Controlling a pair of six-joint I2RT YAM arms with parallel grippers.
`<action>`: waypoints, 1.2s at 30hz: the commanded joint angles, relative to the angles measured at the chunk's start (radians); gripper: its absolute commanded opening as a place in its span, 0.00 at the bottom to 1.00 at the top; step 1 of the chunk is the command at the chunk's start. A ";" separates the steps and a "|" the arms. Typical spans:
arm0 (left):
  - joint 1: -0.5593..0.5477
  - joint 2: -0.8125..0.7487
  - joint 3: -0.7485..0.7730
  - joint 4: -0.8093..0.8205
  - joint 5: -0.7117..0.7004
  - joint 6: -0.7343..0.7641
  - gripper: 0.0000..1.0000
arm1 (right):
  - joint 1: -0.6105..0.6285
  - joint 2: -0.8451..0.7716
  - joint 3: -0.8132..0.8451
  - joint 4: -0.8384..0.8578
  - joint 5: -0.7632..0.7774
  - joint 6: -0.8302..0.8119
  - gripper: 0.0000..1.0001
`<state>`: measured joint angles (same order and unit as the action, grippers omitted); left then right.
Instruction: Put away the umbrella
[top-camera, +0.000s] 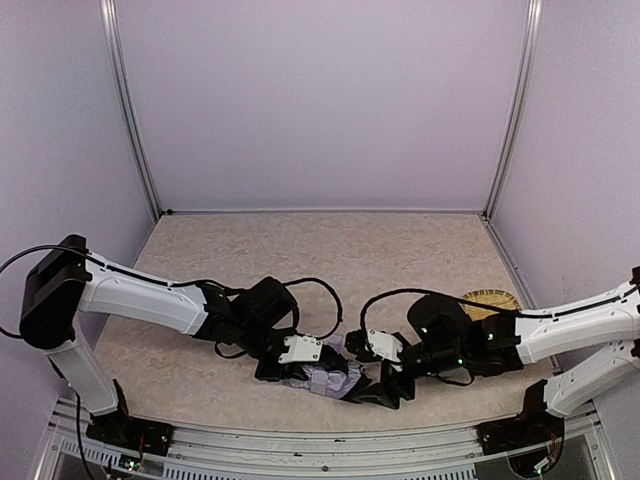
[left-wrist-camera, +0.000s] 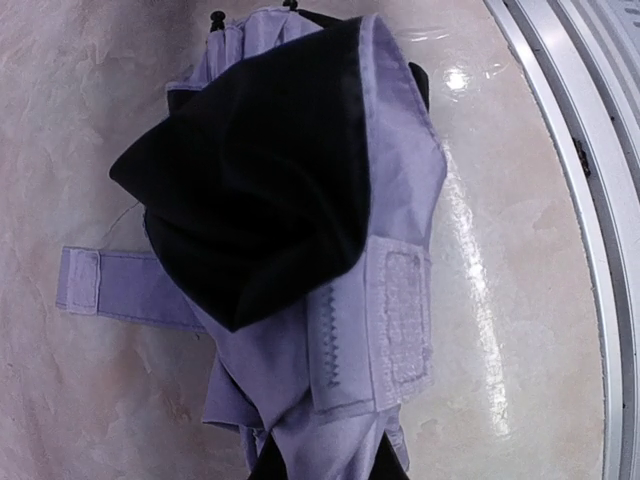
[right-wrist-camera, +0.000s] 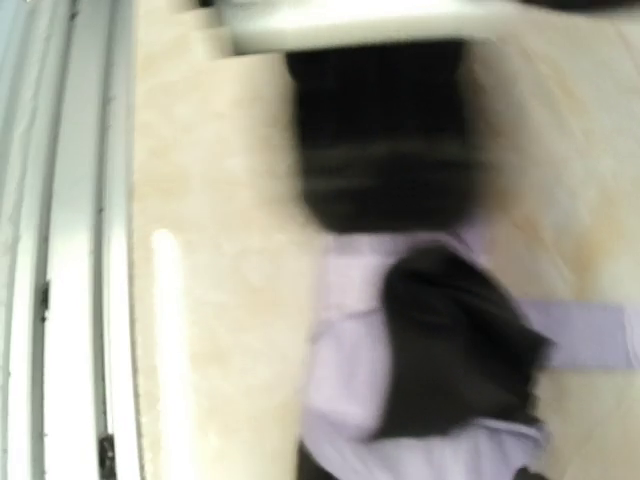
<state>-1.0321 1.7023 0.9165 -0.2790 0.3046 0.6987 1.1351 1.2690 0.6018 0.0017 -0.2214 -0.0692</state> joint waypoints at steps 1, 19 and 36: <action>0.003 0.111 -0.028 -0.247 0.102 -0.011 0.00 | 0.097 0.006 -0.043 0.197 0.277 -0.111 0.83; 0.048 0.143 0.013 -0.298 0.186 0.002 0.01 | 0.169 0.470 0.171 0.091 0.446 -0.312 0.75; 0.086 -0.351 -0.340 0.434 0.023 -0.045 0.78 | 0.157 0.454 0.140 -0.018 0.227 -0.182 0.04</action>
<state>-0.9474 1.4956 0.6861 -0.1024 0.3878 0.6273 1.2938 1.7172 0.7715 0.1169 0.1928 -0.3099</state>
